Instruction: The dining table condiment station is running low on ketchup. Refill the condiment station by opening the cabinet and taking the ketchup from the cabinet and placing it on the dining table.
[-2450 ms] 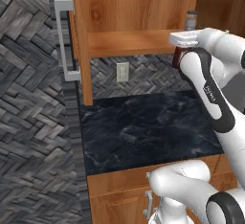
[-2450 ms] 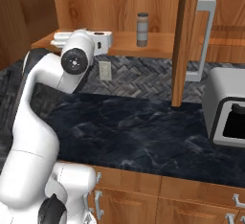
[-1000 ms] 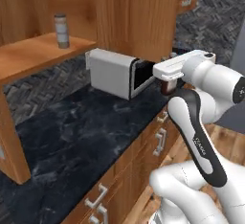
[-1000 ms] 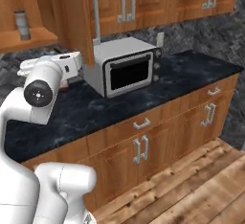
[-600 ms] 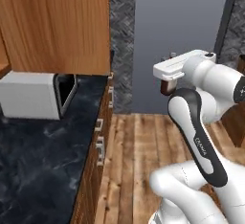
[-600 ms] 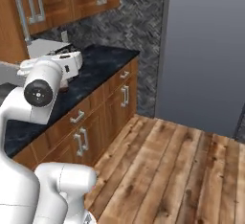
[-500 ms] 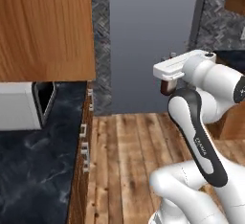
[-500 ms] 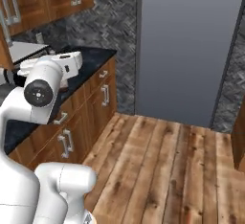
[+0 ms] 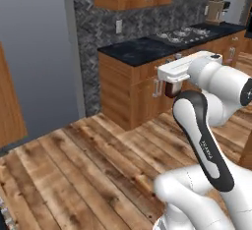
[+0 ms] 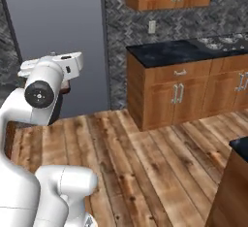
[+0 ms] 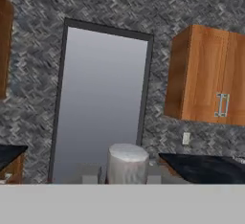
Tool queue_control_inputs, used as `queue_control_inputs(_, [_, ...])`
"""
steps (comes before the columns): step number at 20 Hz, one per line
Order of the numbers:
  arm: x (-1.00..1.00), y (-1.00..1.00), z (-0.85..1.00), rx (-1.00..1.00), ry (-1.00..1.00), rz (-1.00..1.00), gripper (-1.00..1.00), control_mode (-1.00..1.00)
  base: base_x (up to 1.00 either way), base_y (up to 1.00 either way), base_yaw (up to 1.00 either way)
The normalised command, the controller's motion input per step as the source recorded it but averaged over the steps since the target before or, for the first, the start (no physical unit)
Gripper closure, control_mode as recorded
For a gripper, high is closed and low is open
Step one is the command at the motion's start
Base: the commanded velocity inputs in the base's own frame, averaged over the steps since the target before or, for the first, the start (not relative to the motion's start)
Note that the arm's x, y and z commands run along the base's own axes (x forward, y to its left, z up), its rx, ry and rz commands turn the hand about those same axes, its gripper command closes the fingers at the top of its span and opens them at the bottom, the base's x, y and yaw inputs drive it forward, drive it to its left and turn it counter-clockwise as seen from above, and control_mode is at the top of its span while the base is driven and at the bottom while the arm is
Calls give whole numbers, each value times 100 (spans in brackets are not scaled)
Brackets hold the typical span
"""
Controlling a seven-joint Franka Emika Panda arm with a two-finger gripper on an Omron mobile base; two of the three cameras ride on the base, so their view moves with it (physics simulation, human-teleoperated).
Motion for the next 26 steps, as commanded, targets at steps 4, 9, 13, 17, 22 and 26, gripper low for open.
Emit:
queue_control_inputs(4, [0, 0, 0, 0, 0, 0, 100, 100, 0, -4, -94])
queue_control_inputs(9, [0, 0, 0, 0, 0, 0, 100, 100, 0, -18, -88])
queue_control_inputs(13, [0, 0, 0, 0, 0, 0, 100, 100, 3, -22, -81])
queue_control_inputs(17, [0, 0, 0, 0, 0, 0, 100, 100, 8, -61, -61])
queue_control_inputs(22, [0, 0, 0, 0, 0, 0, 100, 100, 17, -99, -29])
queue_control_inputs(26, [0, 0, 0, 0, 0, 0, 100, 100, 14, -100, -10])
